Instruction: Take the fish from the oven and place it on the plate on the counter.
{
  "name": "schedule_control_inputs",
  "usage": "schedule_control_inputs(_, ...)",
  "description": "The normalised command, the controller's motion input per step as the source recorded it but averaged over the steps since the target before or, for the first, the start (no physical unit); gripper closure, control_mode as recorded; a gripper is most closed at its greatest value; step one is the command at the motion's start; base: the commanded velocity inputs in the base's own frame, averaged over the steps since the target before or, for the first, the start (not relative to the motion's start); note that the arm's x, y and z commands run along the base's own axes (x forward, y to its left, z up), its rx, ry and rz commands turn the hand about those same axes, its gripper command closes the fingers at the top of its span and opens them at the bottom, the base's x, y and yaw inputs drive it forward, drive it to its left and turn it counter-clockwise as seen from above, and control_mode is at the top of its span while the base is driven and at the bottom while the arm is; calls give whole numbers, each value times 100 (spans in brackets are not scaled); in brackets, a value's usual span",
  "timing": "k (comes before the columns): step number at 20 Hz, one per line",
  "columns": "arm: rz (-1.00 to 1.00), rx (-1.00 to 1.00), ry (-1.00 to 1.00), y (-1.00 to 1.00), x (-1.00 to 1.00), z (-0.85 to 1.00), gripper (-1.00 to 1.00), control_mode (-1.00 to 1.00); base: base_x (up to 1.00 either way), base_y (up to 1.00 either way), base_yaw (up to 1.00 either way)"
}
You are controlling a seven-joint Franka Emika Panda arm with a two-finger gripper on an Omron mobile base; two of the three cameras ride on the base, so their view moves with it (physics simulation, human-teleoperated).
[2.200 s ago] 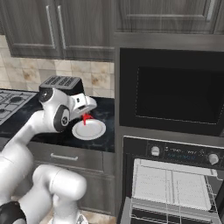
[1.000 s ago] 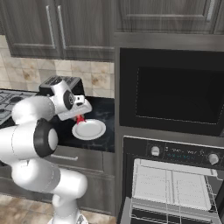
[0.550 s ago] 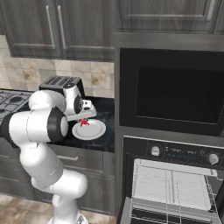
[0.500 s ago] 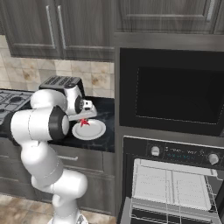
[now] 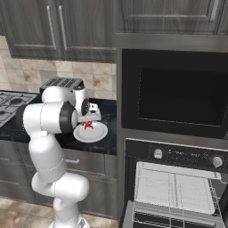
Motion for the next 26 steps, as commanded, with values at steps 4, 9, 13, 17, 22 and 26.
schedule_control_inputs(4, -2, 2, 3, 0, 0, -33, 100, -100, 0, 0, 0)
schedule_control_inputs(9, -3, 0, 3, 0, 0, -23, 100, -100, 0, 0, 0)
schedule_control_inputs(13, -2, 0, 2, 0, 5, -21, 100, -100, 0, 0, 0)
schedule_control_inputs(17, -1, 0, 3, 0, 9, -25, 100, -100, 0, 0, 0)
schedule_control_inputs(22, 0, -1, 0, 0, 1, -40, 100, -100, 0, 0, 0)
schedule_control_inputs(26, 0, -2, 0, 0, 12, -40, 100, -100, 0, 0, 0)
